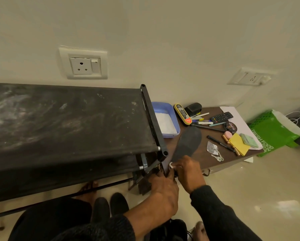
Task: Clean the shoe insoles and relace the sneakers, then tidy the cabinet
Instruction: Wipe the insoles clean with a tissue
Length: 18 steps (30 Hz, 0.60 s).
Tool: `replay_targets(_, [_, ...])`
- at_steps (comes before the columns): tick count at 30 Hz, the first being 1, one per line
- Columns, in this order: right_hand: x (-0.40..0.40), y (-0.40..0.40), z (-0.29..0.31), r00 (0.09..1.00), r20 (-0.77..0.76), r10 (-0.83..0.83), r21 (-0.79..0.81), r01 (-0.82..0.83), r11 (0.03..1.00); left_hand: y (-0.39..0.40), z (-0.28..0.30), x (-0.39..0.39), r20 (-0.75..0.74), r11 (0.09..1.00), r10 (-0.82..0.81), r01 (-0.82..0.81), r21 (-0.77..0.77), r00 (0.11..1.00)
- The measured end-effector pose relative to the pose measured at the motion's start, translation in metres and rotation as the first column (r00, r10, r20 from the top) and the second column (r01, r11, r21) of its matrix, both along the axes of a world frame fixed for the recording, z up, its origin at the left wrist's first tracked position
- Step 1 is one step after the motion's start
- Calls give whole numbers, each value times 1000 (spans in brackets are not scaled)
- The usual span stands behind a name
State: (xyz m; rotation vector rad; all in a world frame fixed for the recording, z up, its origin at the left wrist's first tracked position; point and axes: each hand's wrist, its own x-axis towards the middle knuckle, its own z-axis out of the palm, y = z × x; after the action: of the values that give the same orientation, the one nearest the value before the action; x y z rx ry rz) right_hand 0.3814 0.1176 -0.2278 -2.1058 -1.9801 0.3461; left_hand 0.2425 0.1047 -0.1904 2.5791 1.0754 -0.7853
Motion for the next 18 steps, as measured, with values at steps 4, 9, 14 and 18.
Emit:
replay_targets(4, [28, 2, 10, 998, 9, -63, -43, 64, 997, -1, 3, -4, 7, 999, -24, 24, 26, 1000])
replay_targets(9, [10, -12, 9, 994, 20, -110, -11, 110, 994, 2, 3, -4, -17, 1000, -12, 12, -17, 1000])
replay_targets(14, [15, -12, 4, 978, -48, -201, 22, 202, 979, 3, 3, -1, -48, 999, -37, 36, -38, 998])
replay_targets(18, [-8, -17, 2, 968, -54, -247, 27, 248, 968, 1, -5, -6, -47, 998, 2, -5, -59, 999])
